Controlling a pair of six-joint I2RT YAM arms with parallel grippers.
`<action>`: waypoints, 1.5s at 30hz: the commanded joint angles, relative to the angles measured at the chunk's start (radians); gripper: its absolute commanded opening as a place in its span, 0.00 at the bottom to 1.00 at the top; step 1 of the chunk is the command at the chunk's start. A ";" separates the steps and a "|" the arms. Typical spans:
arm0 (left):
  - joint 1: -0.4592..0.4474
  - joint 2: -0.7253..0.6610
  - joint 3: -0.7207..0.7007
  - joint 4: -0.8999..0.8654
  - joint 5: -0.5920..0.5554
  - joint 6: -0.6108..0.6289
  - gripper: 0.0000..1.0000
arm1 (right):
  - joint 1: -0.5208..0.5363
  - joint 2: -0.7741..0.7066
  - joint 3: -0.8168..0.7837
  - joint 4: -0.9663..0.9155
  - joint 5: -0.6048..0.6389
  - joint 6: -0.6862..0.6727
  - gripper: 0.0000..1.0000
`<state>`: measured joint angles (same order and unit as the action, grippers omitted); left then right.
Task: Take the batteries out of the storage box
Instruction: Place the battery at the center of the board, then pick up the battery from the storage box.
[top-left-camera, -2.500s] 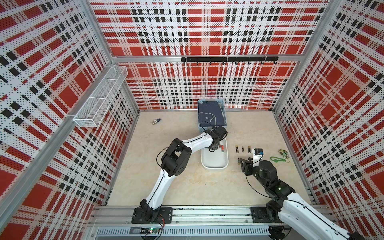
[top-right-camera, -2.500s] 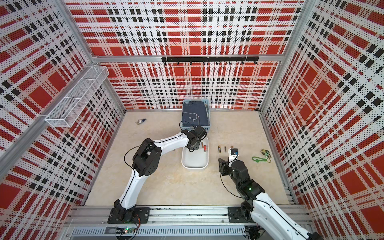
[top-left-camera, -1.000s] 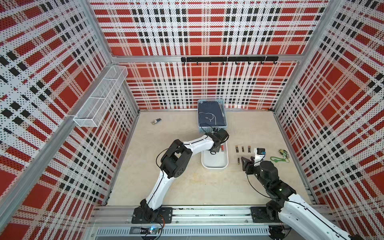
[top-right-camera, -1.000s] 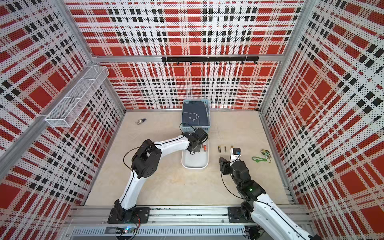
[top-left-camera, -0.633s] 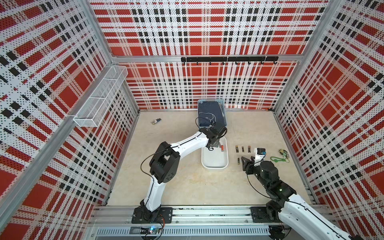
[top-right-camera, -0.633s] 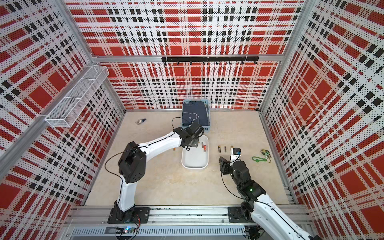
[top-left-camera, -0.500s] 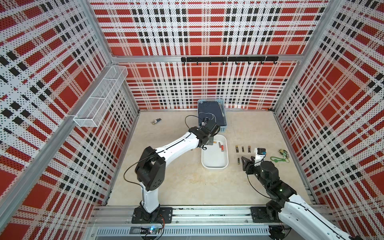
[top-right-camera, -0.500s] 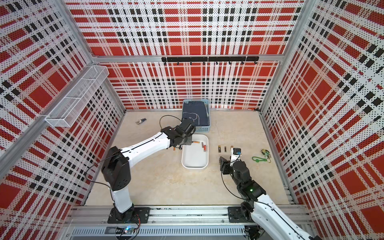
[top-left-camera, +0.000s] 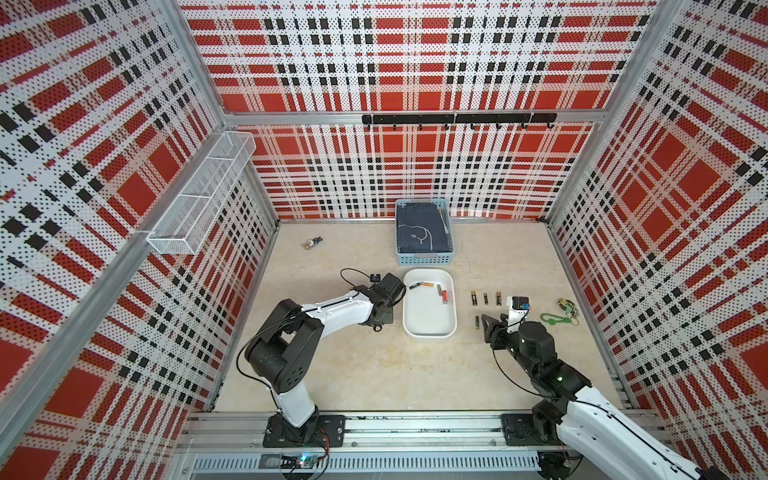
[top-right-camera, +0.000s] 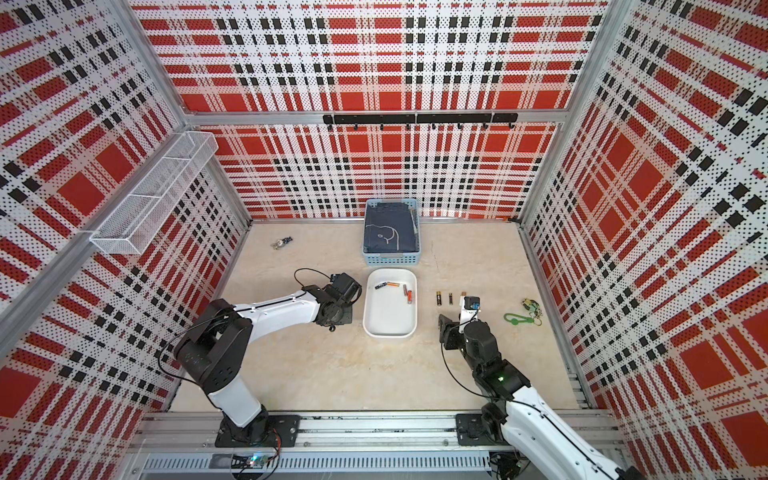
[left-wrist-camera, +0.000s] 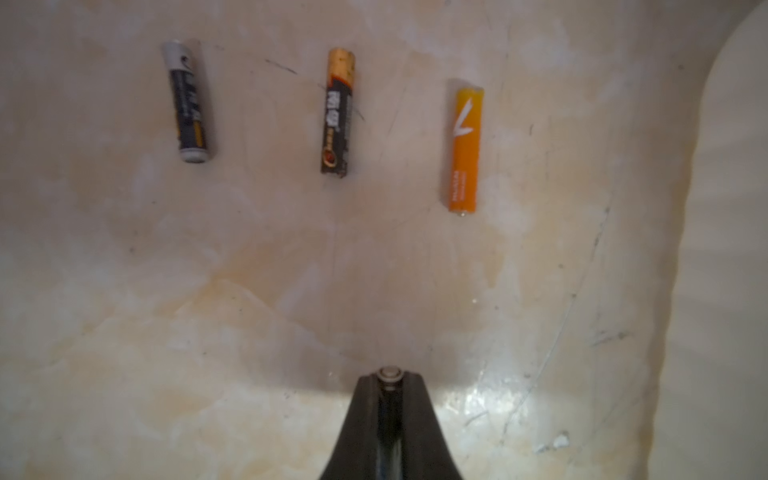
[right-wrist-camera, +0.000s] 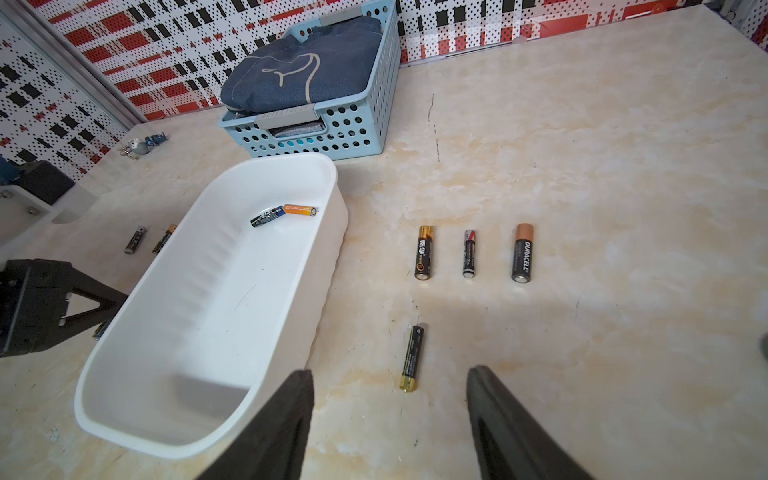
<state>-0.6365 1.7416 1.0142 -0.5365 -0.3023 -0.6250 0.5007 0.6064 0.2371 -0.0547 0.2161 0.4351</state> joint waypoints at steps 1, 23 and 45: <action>-0.008 0.032 0.012 0.061 0.015 -0.002 0.00 | -0.001 -0.002 0.002 0.013 -0.006 -0.005 0.66; -0.022 0.007 0.074 0.036 0.024 0.003 0.34 | 0.010 0.262 0.327 -0.175 -0.006 0.024 0.63; -0.049 -0.782 -0.469 0.575 -0.356 0.074 0.49 | 0.164 1.394 1.421 -0.762 0.093 0.064 0.54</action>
<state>-0.7021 1.0256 0.6666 -0.1665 -0.6624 -0.6231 0.6655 1.9488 1.6051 -0.7383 0.2993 0.4931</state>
